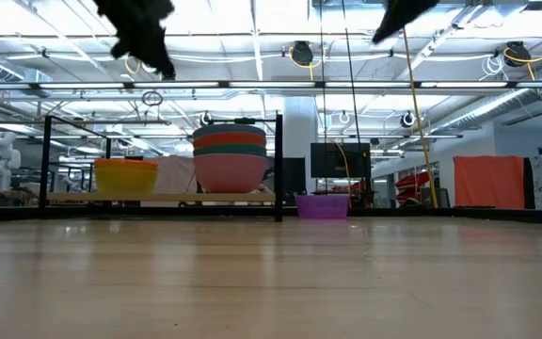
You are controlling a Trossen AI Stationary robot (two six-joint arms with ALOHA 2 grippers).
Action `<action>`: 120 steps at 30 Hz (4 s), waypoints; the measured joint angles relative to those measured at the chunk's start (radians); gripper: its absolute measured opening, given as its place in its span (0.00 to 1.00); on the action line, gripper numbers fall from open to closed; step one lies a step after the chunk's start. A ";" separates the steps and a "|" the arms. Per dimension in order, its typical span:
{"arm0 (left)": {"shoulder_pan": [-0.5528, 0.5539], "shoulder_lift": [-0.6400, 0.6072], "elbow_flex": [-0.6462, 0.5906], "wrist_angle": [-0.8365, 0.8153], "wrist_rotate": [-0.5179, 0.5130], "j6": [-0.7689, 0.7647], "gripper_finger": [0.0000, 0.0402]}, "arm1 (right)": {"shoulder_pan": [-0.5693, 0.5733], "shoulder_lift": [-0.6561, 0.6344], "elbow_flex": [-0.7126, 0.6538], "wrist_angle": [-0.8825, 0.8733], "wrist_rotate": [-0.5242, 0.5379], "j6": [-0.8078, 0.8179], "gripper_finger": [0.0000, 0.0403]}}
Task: Place and stack bowls onto a shelf
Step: Stack the small purple bowl into the orange bowl on the shelf
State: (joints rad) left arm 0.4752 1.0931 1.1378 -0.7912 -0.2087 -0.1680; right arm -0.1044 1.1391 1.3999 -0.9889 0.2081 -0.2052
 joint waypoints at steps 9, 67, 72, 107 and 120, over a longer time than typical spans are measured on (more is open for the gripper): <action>-0.150 -0.010 0.133 0.001 0.002 -0.007 0.10 | -0.202 0.175 -0.124 0.202 -0.006 -0.129 0.36; -0.269 -0.007 0.132 -0.002 0.009 -0.183 0.10 | -0.467 0.653 -0.105 0.123 -0.315 -0.697 0.00; -0.296 0.002 0.132 -0.025 0.056 -0.184 0.10 | -0.348 0.559 -0.105 0.071 -0.315 -0.672 0.00; -0.476 0.303 0.130 0.365 0.467 0.090 0.18 | 0.212 0.436 -0.105 0.151 -0.447 -0.493 0.00; -0.553 0.422 0.131 0.400 0.462 0.565 0.19 | 0.251 0.435 -0.049 0.223 -0.630 -0.550 0.00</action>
State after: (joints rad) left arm -0.0776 1.5150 1.2690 -0.3911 0.2532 0.3971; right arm 0.1463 1.5745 1.3509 -0.7659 -0.4217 -0.7548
